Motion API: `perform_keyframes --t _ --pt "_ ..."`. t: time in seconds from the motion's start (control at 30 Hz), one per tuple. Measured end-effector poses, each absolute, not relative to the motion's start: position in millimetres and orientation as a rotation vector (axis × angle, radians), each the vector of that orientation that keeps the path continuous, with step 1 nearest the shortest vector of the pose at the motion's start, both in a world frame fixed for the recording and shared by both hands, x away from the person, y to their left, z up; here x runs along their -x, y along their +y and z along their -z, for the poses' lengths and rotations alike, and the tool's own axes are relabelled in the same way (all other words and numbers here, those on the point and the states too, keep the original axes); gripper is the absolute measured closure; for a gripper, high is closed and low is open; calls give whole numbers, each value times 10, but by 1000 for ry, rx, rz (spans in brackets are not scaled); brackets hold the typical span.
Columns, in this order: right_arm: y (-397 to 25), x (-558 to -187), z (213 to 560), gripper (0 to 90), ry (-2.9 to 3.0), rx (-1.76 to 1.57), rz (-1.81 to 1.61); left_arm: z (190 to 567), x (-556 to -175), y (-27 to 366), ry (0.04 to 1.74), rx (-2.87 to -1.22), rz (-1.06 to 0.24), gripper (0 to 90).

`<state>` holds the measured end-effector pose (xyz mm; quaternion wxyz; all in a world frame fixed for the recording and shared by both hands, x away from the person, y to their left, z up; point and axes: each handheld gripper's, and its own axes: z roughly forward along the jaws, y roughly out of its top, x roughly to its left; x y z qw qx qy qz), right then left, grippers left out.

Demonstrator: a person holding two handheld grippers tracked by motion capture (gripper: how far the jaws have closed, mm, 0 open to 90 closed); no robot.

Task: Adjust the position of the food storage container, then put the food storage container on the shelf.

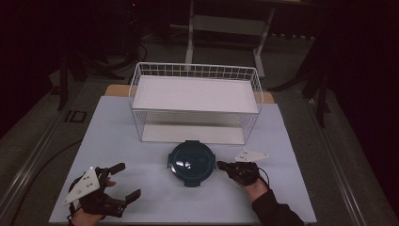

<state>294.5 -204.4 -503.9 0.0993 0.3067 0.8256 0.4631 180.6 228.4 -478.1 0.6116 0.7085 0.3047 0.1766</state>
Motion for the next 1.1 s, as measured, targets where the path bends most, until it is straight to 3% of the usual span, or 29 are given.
perform_keyframes --t 0.1,0.13,0.23,0.27,0.33,0.4,0.43,0.53,0.67,0.83,1.1 --pt "-2082 -2895 4982 888 2425 -892 -1383 4783 -1812 2272 703 -1642 -398 2" --pt "-2106 -2850 4936 821 2393 -875 -1390 4782 -1812 2265 702 -1644 -399 2" --pt "-2130 -2812 4892 791 2382 -866 -1418 4766 -1828 2241 717 -1669 -398 2" --pt "-2142 -2778 4857 660 2376 -856 -1449 4758 -1838 2234 713 -1685 -388 2" --pt "-2141 -2766 4843 606 2383 -849 -1458 4741 -1836 2207 704 -1691 -377 2" --pt "-2135 -2740 4822 447 2387 -821 -1486 4701 -1845 2145 701 -1700 -340 2" --pt "-2129 -2720 4795 299 2383 -801 -1522 4689 -1852 2128 702 -1700 -334 2" --pt "-2109 -2701 4757 125 2365 -769 -1536 4619 -1892 2058 716 -1711 -321 2" --pt "-2119 -2696 4694 101 2289 -767 -1557 4496 -2003 1990 723 -1736 -306 2" --pt "-2130 -2690 4611 144 2177 -793 -1511 4342 -2224 1901 791 -1765 -279 2" --pt "-2075 -2714 4498 161 2193 -741 -1499 4357 -2538 1720 855 -1757 -202 3"
